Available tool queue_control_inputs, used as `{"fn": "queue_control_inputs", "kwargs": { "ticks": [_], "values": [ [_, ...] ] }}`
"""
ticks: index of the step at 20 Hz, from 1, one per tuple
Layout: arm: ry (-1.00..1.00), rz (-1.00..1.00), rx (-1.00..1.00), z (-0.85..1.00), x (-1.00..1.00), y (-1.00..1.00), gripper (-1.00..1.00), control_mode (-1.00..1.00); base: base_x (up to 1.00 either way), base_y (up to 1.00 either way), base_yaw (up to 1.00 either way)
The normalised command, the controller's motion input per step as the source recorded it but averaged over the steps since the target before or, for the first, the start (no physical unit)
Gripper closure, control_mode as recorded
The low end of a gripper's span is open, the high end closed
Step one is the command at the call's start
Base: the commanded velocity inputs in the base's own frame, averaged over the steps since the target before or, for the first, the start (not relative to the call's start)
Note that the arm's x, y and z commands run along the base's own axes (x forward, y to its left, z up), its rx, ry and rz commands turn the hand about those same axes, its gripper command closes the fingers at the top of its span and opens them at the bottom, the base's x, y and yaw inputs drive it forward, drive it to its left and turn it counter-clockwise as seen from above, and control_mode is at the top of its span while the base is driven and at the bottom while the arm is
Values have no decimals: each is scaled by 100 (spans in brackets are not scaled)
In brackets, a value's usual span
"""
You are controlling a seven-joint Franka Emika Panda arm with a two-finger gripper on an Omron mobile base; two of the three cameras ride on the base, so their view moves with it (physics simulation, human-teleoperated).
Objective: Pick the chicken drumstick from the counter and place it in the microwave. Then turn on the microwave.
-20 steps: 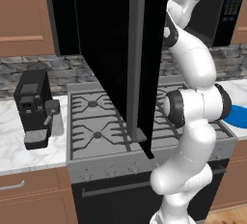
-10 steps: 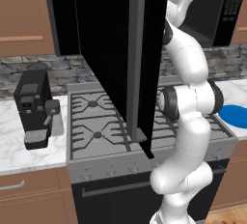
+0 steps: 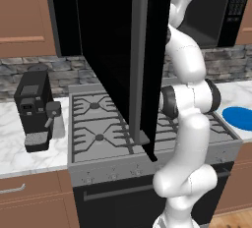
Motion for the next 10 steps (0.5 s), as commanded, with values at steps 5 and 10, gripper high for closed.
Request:
{"fn": "queue_control_inputs", "kwargs": {
  "ticks": [5, 10],
  "values": [
    [0, 0, 0, -2, 24, 4, 100, -100, 0, 0, 0],
    [3, 0, 0, -5, 22, 3, 100, -100, 0, 0, 0]
  ]
}}
